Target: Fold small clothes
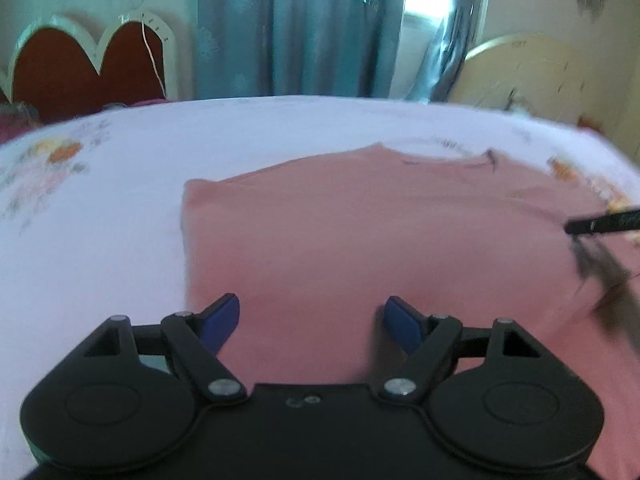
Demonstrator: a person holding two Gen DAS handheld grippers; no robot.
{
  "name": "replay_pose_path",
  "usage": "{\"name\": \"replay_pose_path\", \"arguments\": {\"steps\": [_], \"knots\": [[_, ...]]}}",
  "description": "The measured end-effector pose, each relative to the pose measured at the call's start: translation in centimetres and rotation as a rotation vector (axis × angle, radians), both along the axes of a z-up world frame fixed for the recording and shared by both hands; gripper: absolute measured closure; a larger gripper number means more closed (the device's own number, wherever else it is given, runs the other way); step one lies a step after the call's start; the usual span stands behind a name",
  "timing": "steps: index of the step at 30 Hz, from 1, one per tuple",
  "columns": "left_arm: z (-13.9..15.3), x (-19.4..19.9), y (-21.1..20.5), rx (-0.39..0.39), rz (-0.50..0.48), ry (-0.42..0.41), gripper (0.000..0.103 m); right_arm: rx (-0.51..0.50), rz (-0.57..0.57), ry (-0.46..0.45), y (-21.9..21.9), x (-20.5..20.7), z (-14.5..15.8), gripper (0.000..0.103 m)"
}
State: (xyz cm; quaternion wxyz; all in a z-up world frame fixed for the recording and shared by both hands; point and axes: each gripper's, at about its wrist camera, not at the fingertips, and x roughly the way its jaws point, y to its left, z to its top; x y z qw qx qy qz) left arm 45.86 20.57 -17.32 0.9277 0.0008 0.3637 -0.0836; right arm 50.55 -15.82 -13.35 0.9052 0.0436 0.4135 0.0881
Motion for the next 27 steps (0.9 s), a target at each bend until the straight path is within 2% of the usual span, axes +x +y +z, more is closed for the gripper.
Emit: {"name": "replay_pose_path", "arguments": {"steps": [1, 2, 5, 9, 13, 17, 19, 23, 26, 27], "knots": [[0.1, -0.2, 0.0, 0.031, 0.008, 0.003, 0.024, -0.011, -0.017, 0.009, -0.8, -0.2, 0.0, 0.07], [0.2, -0.2, -0.6, 0.074, 0.014, 0.011, 0.024, 0.022, -0.027, 0.019, -1.7, -0.5, 0.1, 0.07], [0.8, -0.5, -1.0, 0.039, 0.034, 0.005, 0.024, 0.032, -0.022, -0.019, -1.3, -2.2, 1.3, 0.07], [1.5, -1.2, -2.1, 0.031, 0.017, -0.011, 0.024, 0.067, 0.05, -0.069, 0.3, -4.3, 2.4, 0.07], [1.6, -1.7, -2.9, 0.035, -0.009, -0.015, 0.024, 0.073, 0.107, -0.068, 2.1, -4.9, 1.5, 0.07], [0.1, -1.6, -2.9, 0.046, -0.004, 0.047, 0.023, 0.038, 0.06, 0.007, 1.6, -5.0, -0.3, 0.07], [0.1, -2.3, -2.8, 0.06, -0.007, 0.039, 0.024, 0.055, 0.047, 0.008, 1.1, -5.1, -0.2, 0.07], [1.0, -3.4, -2.7, 0.058, -0.015, 0.016, 0.022, 0.059, 0.016, -0.049, 0.6, -5.8, 0.8, 0.07], [-0.2, -3.1, -2.3, 0.039, -0.012, 0.056, 0.022, 0.026, -0.019, 0.042, 0.2, -5.1, -0.8, 0.07], [-0.2, -3.2, -2.2, 0.034, -0.014, 0.047, 0.022, 0.048, -0.023, 0.03, -0.1, -5.3, -1.0, 0.07]]}}
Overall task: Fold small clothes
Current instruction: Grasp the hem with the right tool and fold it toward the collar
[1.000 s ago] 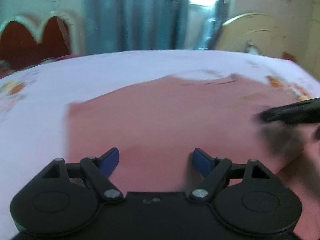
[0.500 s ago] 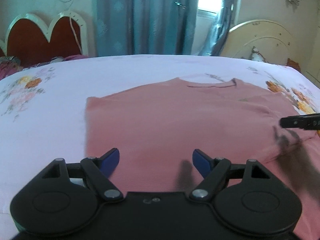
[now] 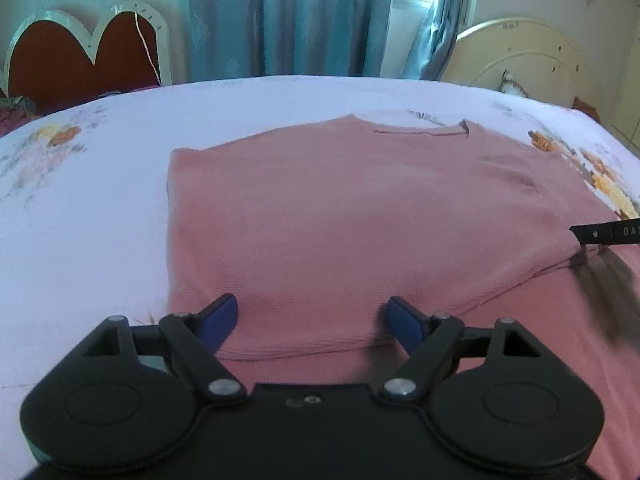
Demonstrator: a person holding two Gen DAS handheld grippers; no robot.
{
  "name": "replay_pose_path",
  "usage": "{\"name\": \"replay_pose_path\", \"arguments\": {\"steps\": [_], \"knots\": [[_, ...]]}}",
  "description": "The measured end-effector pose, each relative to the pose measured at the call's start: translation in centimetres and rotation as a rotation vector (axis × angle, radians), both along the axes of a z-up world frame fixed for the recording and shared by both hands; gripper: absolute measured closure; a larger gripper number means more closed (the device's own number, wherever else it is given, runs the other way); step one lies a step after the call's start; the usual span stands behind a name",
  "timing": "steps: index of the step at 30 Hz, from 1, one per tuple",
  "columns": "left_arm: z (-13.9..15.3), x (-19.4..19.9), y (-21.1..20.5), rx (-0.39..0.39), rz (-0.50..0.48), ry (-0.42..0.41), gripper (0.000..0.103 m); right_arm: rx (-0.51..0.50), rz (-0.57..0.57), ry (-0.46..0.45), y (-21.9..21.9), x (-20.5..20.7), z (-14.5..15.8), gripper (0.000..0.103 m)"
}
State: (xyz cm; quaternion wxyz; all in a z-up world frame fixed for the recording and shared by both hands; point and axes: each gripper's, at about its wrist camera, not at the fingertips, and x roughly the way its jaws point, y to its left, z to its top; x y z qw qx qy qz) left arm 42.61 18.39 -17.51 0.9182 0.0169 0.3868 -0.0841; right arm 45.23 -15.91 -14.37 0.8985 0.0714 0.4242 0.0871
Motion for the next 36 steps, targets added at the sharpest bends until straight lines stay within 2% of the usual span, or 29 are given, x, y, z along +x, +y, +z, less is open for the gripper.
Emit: {"name": "replay_pose_path", "arguments": {"steps": [5, 10, 11, 12, 17, 20, 23, 25, 27, 28, 29, 32, 36], "knots": [[-0.1, -0.2, 0.6, -0.005, -0.012, -0.002, 0.021, 0.023, 0.005, 0.01, -0.7, -0.3, 0.1, 0.07], [-0.1, -0.3, 1.0, -0.019, -0.016, -0.003, 0.021, 0.124, -0.004, 0.056, -1.4, 0.0, 0.3, 0.071], [-0.1, -0.2, 1.0, -0.018, -0.018, -0.003, 0.021, 0.13, 0.001, 0.052, -1.5, 0.1, 0.3, 0.077], [0.0, -0.2, 1.0, -0.017, -0.02, -0.002, 0.021, 0.138, 0.019, 0.046, -1.5, 0.1, 0.4, 0.095], [0.0, -0.6, 1.6, -0.019, -0.01, -0.016, 0.022, 0.15, 0.012, -0.006, -2.0, -1.3, 1.9, 0.095], [-0.1, -0.8, 1.6, -0.006, -0.026, -0.023, 0.022, 0.122, 0.021, 0.029, -1.7, -1.6, 0.8, 0.095], [-0.1, -0.6, 1.6, -0.003, -0.03, -0.015, 0.022, 0.144, -0.01, 0.022, -1.8, -1.1, 0.3, 0.095], [0.0, -0.5, 1.7, -0.007, -0.029, -0.008, 0.022, 0.141, -0.026, 0.02, -1.9, -0.9, 0.6, 0.095], [0.0, -0.5, 1.7, -0.005, -0.031, -0.005, 0.022, 0.12, -0.071, -0.024, -2.2, -1.3, 1.4, 0.095], [0.0, -0.6, 1.7, -0.005, -0.031, -0.006, 0.022, 0.112, -0.082, -0.022, -2.3, -1.4, 1.4, 0.095], [-0.1, -0.6, 1.7, -0.004, -0.032, -0.008, 0.022, 0.102, -0.068, 0.026, -2.4, -1.0, 0.7, 0.095], [-0.1, -0.5, 1.5, 0.011, -0.033, -0.008, 0.022, 0.081, -0.053, 0.041, -2.5, -0.7, 0.8, 0.095], [0.1, -0.7, 1.0, 0.043, -0.023, -0.013, 0.017, 0.104, -0.105, -0.002, -3.2, -1.8, 1.8, 0.093]]}}
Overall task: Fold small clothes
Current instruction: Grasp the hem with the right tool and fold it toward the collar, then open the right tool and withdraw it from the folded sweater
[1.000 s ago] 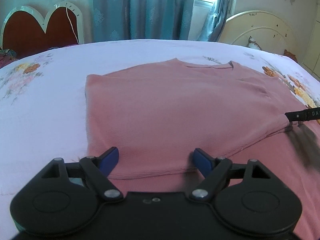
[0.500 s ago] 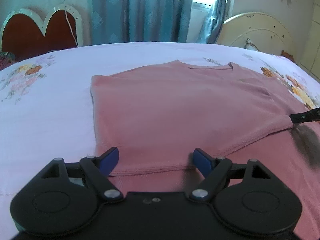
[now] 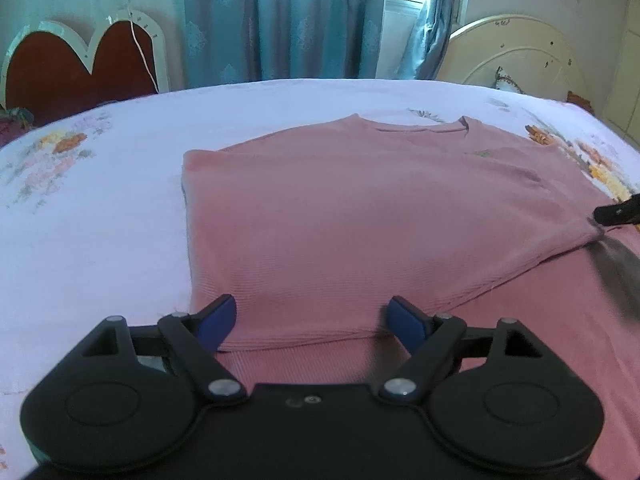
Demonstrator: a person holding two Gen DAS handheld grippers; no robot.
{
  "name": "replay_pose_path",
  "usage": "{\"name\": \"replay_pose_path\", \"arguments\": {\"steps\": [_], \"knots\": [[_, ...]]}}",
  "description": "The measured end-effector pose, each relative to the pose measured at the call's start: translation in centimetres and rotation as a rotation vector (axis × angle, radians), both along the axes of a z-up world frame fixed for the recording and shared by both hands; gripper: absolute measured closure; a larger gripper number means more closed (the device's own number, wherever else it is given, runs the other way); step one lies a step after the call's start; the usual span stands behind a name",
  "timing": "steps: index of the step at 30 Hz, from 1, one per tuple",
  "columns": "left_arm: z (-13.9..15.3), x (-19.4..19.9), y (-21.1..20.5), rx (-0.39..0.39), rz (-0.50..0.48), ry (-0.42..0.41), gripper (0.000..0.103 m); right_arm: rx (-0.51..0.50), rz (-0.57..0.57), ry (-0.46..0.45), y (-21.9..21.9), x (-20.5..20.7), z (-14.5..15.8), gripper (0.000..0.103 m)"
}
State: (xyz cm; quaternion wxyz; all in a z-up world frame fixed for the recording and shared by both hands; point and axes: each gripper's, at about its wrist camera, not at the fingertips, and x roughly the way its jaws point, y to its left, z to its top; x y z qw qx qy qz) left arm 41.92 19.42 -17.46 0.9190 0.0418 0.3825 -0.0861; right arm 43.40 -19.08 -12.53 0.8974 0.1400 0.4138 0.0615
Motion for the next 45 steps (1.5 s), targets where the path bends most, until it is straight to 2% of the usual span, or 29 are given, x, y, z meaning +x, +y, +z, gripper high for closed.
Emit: {"name": "replay_pose_path", "arguments": {"steps": [2, 3, 4, 6, 12, 15, 19, 22, 30, 36, 38, 40, 43, 45], "knots": [[0.3, -0.5, -0.5, 0.039, -0.003, -0.002, 0.013, 0.01, -0.028, -0.011, -0.5, -0.9, 0.3, 0.043], [0.6, -1.0, -0.7, 0.06, 0.0, -0.011, 0.013, 0.008, -0.032, -0.046, -0.7, -1.5, 0.6, 0.019], [0.9, -1.5, -0.8, 0.078, 0.006, -0.024, 0.01, 0.008, -0.019, -0.071, -1.0, -2.0, 1.0, 0.019], [1.5, -2.7, -0.9, 0.099, 0.017, -0.043, 0.01, 0.01, -0.001, -0.064, -1.6, -2.8, 1.5, 0.019], [2.5, -6.8, -0.7, 0.111, 0.062, -0.041, 0.01, 0.035, 0.031, -0.088, -4.5, -6.1, 2.4, 0.02], [2.7, -9.8, -1.2, 0.123, 0.082, -0.033, 0.012, 0.031, 0.046, -0.092, -6.2, -8.6, 2.6, 0.03], [2.7, -13.7, -2.0, 0.128, 0.119, -0.02, 0.015, 0.05, 0.027, -0.083, -9.8, -12.7, 2.3, 0.03], [2.6, -16.8, -2.0, 0.073, 0.164, -0.004, 0.015, 0.075, 0.028, -0.057, -12.2, -15.7, 2.0, 0.03], [1.7, -23.8, -1.1, -0.051, 0.259, 0.058, 0.028, 0.102, 0.038, -0.017, -15.9, -23.0, 0.5, 0.03], [1.4, -27.2, 0.3, -0.181, 0.311, 0.061, 0.028, 0.221, 0.015, 0.034, -17.7, -26.1, -1.0, 0.03], [1.4, -27.9, 0.9, -0.241, 0.307, 0.069, 0.029, 0.251, 0.042, 0.035, -17.6, -26.8, -1.0, 0.031], [1.4, -28.1, 1.3, -0.284, 0.286, 0.074, 0.029, 0.29, 0.071, 0.043, -17.4, -27.1, -1.1, 0.046], [1.4, -27.1, 2.0, -0.341, 0.274, 0.082, 0.033, 0.291, 0.073, 0.027, -17.2, -26.4, -1.3, 0.047], [0.9, -25.7, 2.8, -0.416, 0.28, 0.088, 0.034, 0.343, 0.032, 0.035, -17.9, -25.1, -1.8, 0.048]]}}
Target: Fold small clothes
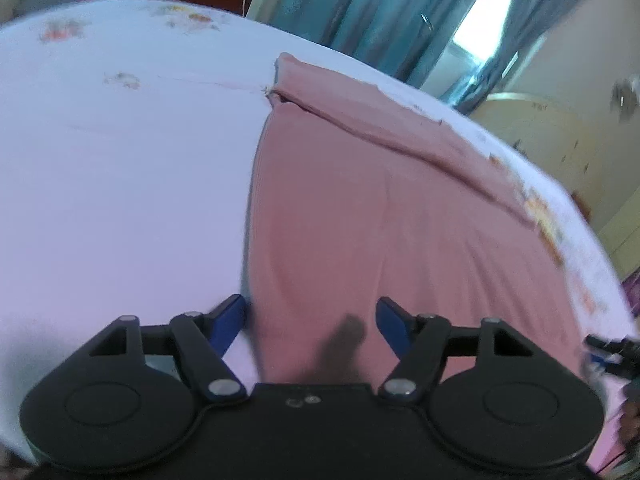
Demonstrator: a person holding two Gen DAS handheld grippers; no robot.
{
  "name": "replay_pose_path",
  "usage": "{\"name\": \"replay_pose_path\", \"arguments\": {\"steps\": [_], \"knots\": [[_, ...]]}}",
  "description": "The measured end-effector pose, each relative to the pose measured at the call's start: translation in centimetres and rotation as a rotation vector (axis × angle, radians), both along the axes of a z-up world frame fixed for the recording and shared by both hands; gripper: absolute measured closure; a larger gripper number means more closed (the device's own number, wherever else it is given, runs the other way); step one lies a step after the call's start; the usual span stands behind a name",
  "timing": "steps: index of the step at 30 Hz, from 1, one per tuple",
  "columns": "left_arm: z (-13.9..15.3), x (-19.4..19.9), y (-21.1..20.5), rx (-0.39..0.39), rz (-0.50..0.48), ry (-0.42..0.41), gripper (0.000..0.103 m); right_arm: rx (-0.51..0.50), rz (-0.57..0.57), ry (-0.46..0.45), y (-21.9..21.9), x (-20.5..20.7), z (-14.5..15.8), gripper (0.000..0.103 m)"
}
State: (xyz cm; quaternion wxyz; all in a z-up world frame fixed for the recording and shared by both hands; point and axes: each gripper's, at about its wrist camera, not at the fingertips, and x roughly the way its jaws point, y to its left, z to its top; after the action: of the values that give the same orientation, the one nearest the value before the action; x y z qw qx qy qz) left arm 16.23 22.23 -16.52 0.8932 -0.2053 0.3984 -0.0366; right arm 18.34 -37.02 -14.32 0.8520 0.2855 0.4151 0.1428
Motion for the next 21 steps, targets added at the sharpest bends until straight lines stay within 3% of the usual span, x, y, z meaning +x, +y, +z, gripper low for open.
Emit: {"name": "replay_pose_path", "arguments": {"steps": [4, 6, 8, 10, 12, 15, 19, 21], "knots": [[-1.1, 1.6, 1.8, -0.189, -0.001, -0.013, 0.034, 0.114, -0.019, 0.037, -1.2, 1.9, -0.7, 0.048], [-1.7, 1.2, 2.5, -0.277, -0.014, -0.013, 0.04, 0.151, 0.021, 0.051, -1.4, 1.9, -0.9, 0.048], [-2.3, 0.2, 2.6, -0.318, -0.023, -0.011, 0.052, 0.195, 0.069, 0.064, -1.3, 1.0, -1.1, 0.048], [-3.0, -0.7, 2.6, -0.358, -0.047, -0.003, 0.056, 0.208, 0.113, 0.065, -1.2, -0.2, -1.2, 0.053], [-3.3, -1.1, 2.1, -0.355, -0.076, -0.007, 0.056, 0.25, 0.115, 0.081, -1.5, -0.6, -1.7, 0.064], [-3.4, -0.1, 1.9, -0.363, -0.073, 0.001, 0.055, 0.307, 0.063, 0.09, -2.3, -0.2, -2.4, 0.07], [-3.2, 1.4, 0.9, -0.334, -0.074, 0.003, 0.057, 0.358, 0.045, 0.096, -2.6, 1.2, -2.9, 0.07], [-3.0, 1.3, 0.5, -0.307, -0.082, 0.013, 0.082, 0.344, 0.081, 0.094, -2.4, 1.1, -2.9, 0.073]]}}
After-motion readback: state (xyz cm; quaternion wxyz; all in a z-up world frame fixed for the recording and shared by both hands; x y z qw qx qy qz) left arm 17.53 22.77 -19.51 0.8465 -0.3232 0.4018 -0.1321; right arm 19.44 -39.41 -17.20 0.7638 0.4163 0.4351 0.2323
